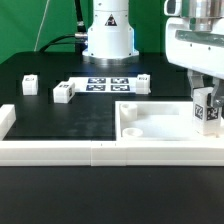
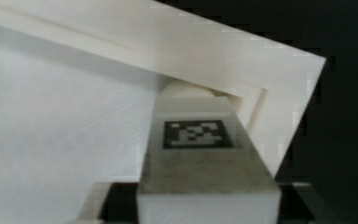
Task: Assemble one leg
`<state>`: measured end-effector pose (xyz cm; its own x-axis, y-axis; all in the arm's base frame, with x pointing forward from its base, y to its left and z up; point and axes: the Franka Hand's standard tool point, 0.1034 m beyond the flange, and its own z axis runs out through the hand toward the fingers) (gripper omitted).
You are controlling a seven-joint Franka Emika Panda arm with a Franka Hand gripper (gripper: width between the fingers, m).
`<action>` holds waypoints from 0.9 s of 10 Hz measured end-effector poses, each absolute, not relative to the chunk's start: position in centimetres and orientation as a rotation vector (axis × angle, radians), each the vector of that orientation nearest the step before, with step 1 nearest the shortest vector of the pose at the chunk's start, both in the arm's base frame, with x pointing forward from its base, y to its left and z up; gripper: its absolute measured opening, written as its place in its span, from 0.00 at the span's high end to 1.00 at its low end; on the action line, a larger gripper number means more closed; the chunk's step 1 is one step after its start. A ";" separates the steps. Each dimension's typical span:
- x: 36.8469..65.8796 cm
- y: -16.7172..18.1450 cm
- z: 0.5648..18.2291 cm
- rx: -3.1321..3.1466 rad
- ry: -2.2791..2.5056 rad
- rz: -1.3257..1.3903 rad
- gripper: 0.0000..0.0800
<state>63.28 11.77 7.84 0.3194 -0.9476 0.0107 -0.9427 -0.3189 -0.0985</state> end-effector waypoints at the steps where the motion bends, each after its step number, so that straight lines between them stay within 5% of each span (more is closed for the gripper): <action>1: 63.3 11.8 7.8 -2.517 1.752 -0.103 0.54; 2: 63.3 11.8 7.8 -2.517 1.752 -0.103 0.32; 3: 63.3 11.8 7.9 -2.582 1.660 -0.112 0.32; 4: 63.4 11.7 8.0 -2.708 1.449 -0.124 0.21; 9: 63.7 12.4 7.8 -3.010 0.682 -0.212 0.19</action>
Offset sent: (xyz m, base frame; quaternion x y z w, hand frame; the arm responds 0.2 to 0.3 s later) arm 0.0015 0.0042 0.0040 0.0142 -0.0029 -0.3469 0.9378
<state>63.70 12.42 7.84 0.8934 -0.4322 0.1226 -0.4257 -0.9016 -0.0768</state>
